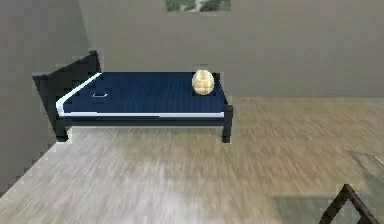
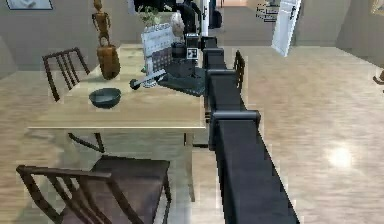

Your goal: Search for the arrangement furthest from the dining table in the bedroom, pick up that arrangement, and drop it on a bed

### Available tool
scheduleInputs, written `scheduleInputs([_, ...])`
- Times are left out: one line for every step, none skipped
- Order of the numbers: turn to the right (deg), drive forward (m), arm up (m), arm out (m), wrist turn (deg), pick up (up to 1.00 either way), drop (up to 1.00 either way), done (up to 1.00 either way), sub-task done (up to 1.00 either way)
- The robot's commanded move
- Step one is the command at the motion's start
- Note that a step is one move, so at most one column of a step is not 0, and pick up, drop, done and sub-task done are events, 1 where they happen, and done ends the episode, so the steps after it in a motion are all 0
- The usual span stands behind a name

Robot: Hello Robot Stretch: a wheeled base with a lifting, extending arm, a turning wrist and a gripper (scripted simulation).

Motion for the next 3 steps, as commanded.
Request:
scheduleInputs([0.0, 0.75, 0.0, 0.0, 0.0, 0.0, 0.0, 0.0, 0.0])
scheduleInputs([-39.0, 0.0, 0.0, 0.0, 0.0, 0.0, 0.0, 0.0, 0.0])
scheduleInputs([0.0, 0.95, 0.0, 0.0, 0.0, 0.0, 0.0, 0.0, 0.0])
